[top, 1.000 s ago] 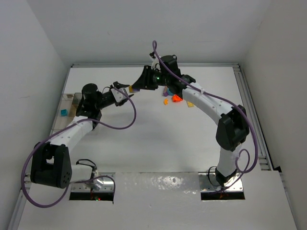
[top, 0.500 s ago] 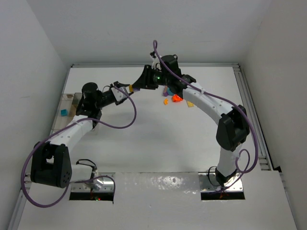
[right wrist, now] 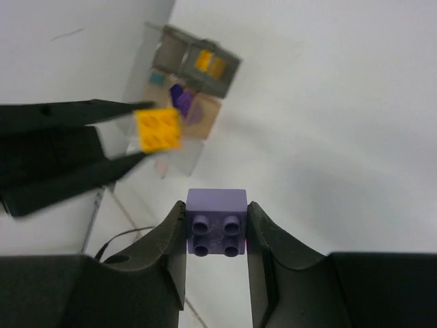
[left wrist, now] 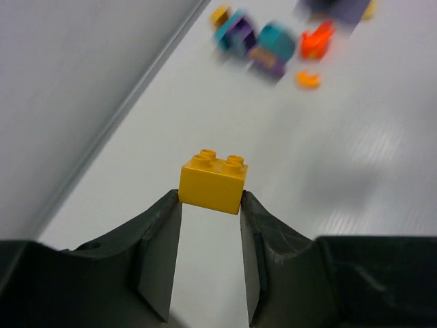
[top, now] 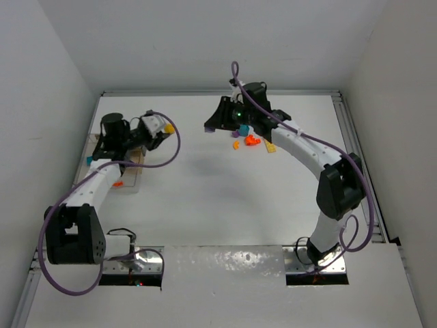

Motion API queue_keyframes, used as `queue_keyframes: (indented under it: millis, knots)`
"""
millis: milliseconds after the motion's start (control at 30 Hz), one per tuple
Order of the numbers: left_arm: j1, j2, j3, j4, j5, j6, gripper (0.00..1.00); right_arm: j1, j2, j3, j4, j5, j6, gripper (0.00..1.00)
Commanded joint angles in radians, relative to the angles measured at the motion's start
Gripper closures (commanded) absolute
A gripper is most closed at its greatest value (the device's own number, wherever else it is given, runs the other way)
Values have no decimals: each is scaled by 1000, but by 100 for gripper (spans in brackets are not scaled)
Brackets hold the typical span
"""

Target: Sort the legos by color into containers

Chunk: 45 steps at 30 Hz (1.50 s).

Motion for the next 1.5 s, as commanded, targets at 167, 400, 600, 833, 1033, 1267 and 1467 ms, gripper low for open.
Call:
queue_keyframes:
  millis: [167, 400, 600, 833, 1033, 1267, 1467]
  knots:
    - [224, 42, 58, -233, -134, -25, 100, -79, -43, -30, 18, 62, -31, 100]
    - [345, 230, 208, -322, -407, -298, 100, -79, -43, -33, -3, 71, -61, 100]
    - [361, 401, 354, -461, -452, -393, 100, -81, -46, -47, 3, 80, -60, 100]
    - [368, 497, 414, -436, -510, -413, 84, -78, -57, -46, -20, 94, -81, 100]
    - [368, 468, 426, -423, -507, -377, 38, -78, -54, -32, -22, 97, -100, 100]
    - [365, 317, 397, -373, -322, -124, 35, -59, -26, 7, -48, 90, -126, 100]
    - [249, 125, 269, -366, 48, 315, 30, 0, 51, 99, -25, 44, -108, 100]
